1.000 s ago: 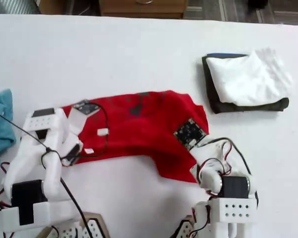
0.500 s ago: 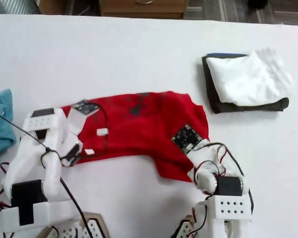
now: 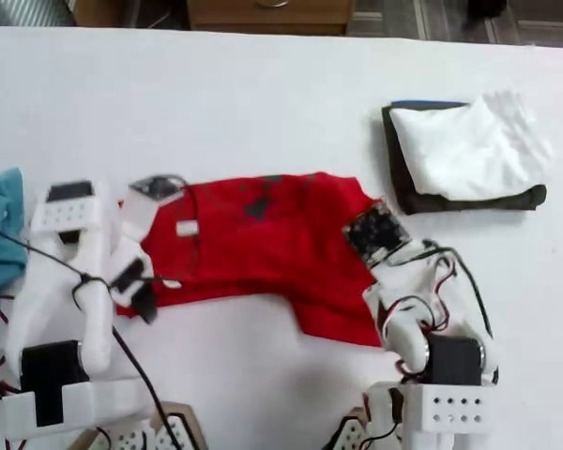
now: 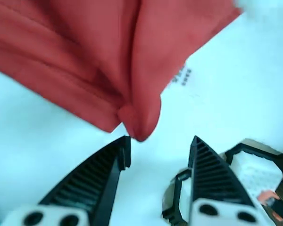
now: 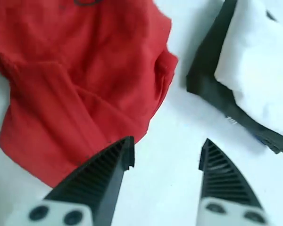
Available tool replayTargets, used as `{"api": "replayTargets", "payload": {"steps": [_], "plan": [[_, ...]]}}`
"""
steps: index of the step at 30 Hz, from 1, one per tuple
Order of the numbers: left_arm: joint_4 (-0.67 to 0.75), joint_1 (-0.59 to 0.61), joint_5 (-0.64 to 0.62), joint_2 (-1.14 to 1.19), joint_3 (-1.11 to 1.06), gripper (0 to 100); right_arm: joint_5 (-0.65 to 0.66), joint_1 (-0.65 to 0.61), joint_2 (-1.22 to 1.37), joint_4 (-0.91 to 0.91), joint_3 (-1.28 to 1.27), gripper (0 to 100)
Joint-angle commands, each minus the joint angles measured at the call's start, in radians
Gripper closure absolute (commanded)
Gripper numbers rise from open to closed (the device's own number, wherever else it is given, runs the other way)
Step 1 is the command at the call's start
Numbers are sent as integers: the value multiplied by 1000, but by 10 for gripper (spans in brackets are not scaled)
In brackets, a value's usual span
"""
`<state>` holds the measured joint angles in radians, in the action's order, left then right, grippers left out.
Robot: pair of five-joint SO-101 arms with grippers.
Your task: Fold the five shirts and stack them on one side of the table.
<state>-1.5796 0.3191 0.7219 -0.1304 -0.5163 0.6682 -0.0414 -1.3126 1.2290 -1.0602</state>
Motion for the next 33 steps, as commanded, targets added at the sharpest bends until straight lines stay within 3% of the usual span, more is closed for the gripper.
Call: {"api": "replayTargets", "payload": {"steps": [1, 9, 12, 14, 17, 21, 27, 33], "plan": [[-143, 8, 5, -41, 176, 779, -51, 5, -13, -88, 51, 776], [-184, 21, -8, -32, 438, 791, -74, 7, 133, -236, 58, 776], [-52, 12, -94, -20, 441, 973, -133, -4, 257, -335, 78, 842], [17, -5, -146, 29, 446, 954, -169, -30, 363, -375, 127, 995], [91, -60, -186, 152, 452, 969, -193, -79, 552, -401, 250, 976], [213, -114, -269, 338, 453, 972, -195, -131, 846, -380, 485, 980], [345, -117, -296, 509, 490, 972, -195, -170, 1290, -232, 856, 978], [348, 18, -285, 652, 661, 972, -230, -159, 1621, -114, 1186, 978]]}}
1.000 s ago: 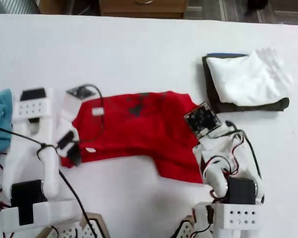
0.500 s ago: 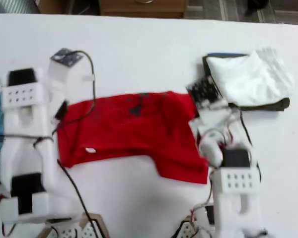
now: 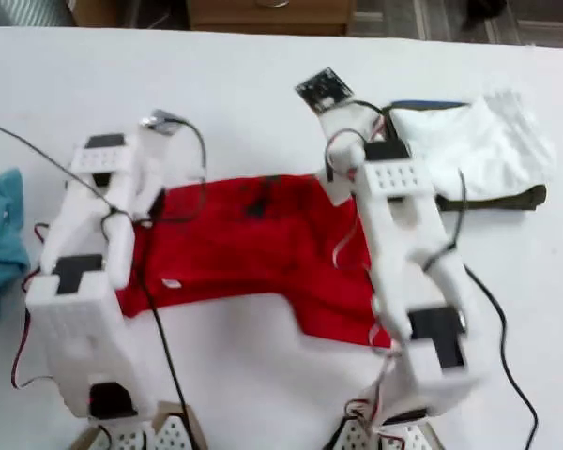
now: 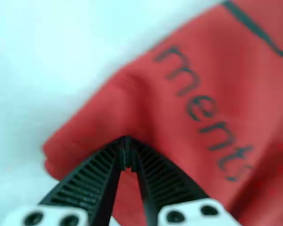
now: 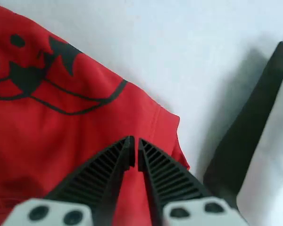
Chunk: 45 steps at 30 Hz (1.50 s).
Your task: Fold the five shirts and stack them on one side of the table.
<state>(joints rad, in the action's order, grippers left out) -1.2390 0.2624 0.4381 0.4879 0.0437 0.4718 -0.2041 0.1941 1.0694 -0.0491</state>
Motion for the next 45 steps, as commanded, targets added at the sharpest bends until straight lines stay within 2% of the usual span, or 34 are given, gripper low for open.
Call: {"api": "replayTargets", "payload": {"steps": [1, 5, 13, 19, 23, 29, 36, 45], "plan": [[6, 103, 17, 64, 137, 972, -55, 7, 159, 59, 226, 978], [-46, 163, 81, 192, 312, 972, -84, 16, 317, 82, 396, 978], [-273, 160, 86, 474, 862, 972, -89, 31, 562, 159, 640, 978], [-528, 149, 87, 634, 1297, 972, -92, 35, 601, 297, 842, 978], [-551, 146, 84, 643, 1394, 972, -150, 36, 575, 410, 988, 978], [-552, 137, 84, 500, 1241, 973, -152, -8, 567, 584, 1053, 978], [-539, 92, 149, 189, 748, 972, -94, -44, 539, 651, 1043, 978], [-167, 98, 183, -132, 21, 972, -66, -24, 581, 665, 1042, 977]]}}
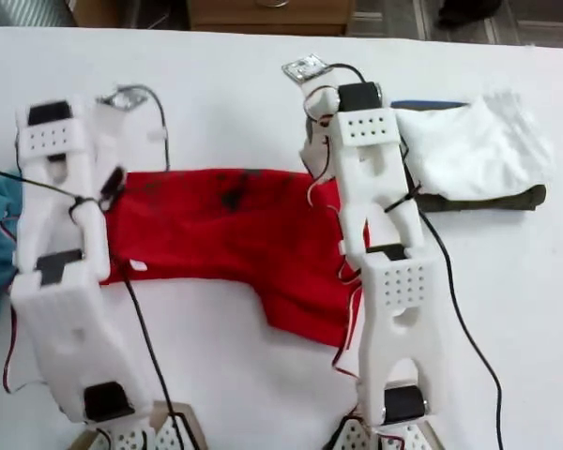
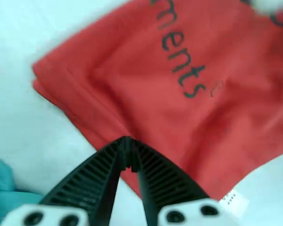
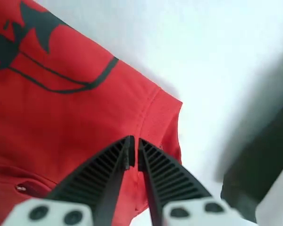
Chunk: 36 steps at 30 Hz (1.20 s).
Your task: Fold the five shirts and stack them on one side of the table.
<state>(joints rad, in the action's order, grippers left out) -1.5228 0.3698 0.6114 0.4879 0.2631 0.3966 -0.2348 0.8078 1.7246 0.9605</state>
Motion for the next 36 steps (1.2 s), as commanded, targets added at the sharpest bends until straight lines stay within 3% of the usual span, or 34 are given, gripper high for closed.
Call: {"api": "replayTargets", "payload": {"steps": [1, 8, 17, 23, 31, 36], "plan": [[153, -9, 9, -153, -255, 972, 9, 2, -24, 10, 32, 977], [235, 21, 95, -216, -446, 972, 12, -8, 41, 8, 32, 977], [270, 115, 193, -219, -452, 972, 74, 136, 154, -48, 34, 977], [255, 110, 166, -219, -364, 972, 83, 168, 119, -48, 44, 977], [54, 48, 133, -219, -154, 972, 80, 81, -122, 44, 31, 978], [64, -2, 54, -210, -136, 972, 84, -13, -343, 44, -199, 977]]}}
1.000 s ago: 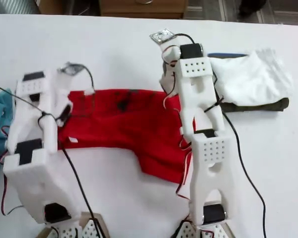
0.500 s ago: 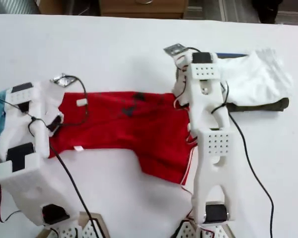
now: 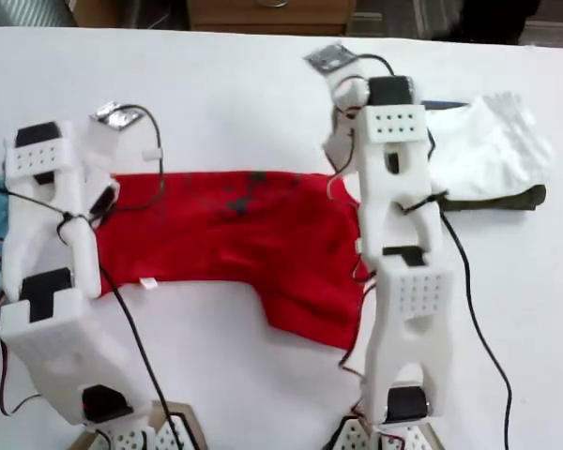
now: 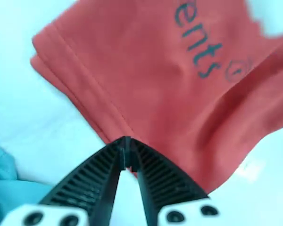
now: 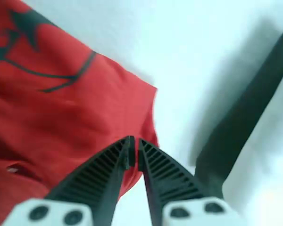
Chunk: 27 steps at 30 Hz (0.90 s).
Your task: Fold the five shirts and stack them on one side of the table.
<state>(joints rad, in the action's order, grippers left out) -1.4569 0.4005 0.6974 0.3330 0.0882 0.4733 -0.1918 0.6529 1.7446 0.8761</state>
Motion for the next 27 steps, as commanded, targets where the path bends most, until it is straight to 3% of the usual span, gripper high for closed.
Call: {"api": "replayTargets", "payload": {"steps": [1, 8, 14, 20, 27], "plan": [[6, -38, -34, -55, 35, 972, 8, -81, -246, 22, -189, 977], [98, -41, -75, -57, -42, 972, 0, -176, -737, -283, -879, 978], [199, -37, -80, -57, -163, 972, 0, -208, -911, -673, -1442, 978], [368, -35, -81, -57, -314, 972, 2, -232, -822, -877, -1602, 978], [480, -35, -83, -58, -401, 972, 6, -358, -779, -788, -1603, 978]]}}
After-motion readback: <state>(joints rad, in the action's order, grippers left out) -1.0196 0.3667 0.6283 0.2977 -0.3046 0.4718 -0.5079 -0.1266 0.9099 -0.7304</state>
